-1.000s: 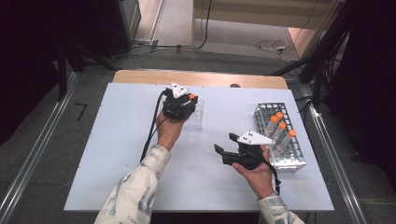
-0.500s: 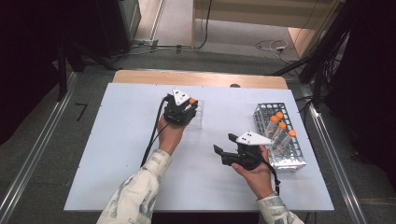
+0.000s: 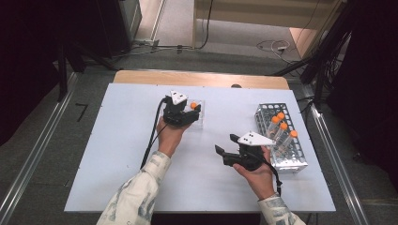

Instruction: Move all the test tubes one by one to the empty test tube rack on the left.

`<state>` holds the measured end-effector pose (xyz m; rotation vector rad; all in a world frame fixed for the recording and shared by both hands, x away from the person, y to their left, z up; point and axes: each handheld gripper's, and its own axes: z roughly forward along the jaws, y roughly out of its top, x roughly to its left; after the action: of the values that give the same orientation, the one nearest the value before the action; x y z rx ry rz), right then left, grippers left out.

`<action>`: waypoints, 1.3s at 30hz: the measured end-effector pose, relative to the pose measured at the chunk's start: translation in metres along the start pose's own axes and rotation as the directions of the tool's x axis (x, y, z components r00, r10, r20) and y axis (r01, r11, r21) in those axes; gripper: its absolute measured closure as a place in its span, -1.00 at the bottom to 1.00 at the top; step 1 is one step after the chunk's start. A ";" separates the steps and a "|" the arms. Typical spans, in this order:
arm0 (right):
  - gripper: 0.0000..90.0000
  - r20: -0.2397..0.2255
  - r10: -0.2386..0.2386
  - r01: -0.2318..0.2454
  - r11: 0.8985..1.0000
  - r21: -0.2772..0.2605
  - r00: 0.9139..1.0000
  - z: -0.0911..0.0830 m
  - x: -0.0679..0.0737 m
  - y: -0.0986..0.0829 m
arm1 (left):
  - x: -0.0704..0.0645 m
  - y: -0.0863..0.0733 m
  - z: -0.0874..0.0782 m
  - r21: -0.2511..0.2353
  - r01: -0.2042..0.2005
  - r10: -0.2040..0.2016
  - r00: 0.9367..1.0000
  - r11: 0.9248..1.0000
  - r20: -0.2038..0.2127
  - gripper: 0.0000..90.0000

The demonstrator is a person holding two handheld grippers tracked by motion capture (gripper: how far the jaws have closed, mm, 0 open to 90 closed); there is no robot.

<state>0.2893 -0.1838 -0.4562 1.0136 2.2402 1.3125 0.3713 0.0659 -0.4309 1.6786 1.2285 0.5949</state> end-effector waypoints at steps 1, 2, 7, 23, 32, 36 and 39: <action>-0.42 0.001 0.000 0.000 1.000 -0.002 1.000 0.000 0.000 0.000 | 0.000 0.000 -0.001 0.001 0.007 -0.007 1.000 1.000 0.004 -0.21; -0.42 0.001 -0.002 0.002 1.000 -0.004 1.000 -0.001 0.000 0.000 | 0.000 -0.001 -0.002 0.001 0.015 -0.015 1.000 1.000 0.008 -0.27; -0.42 0.007 0.005 -0.005 1.000 -0.016 1.000 -0.007 0.000 0.000 | 0.000 -0.002 -0.011 -0.003 0.042 -0.042 0.999 0.999 0.017 -0.53; -0.42 0.082 0.067 -0.059 0.993 -0.104 0.994 -0.056 -0.023 -0.007 | -0.009 -0.020 -0.037 -0.025 0.045 -0.044 0.998 0.999 0.054 -0.66; -0.42 0.141 0.117 -0.099 0.987 -0.131 0.983 -0.082 -0.044 -0.020 | -0.015 -0.033 -0.049 -0.040 0.041 -0.038 0.997 0.998 0.070 -0.69; -0.42 0.165 0.134 -0.112 0.984 -0.136 0.977 -0.092 -0.051 -0.027 | -0.017 -0.037 -0.052 -0.032 0.025 -0.023 0.997 0.999 0.070 -0.71; -0.42 0.187 0.149 -0.124 0.982 -0.143 0.971 -0.100 -0.056 -0.031 | -0.018 -0.039 -0.054 -0.032 0.024 -0.022 0.996 0.999 0.083 -0.76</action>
<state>0.2538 -0.2956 -0.4353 1.2113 1.9427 1.3308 0.3027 0.0734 -0.4392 1.6435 1.1717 0.5240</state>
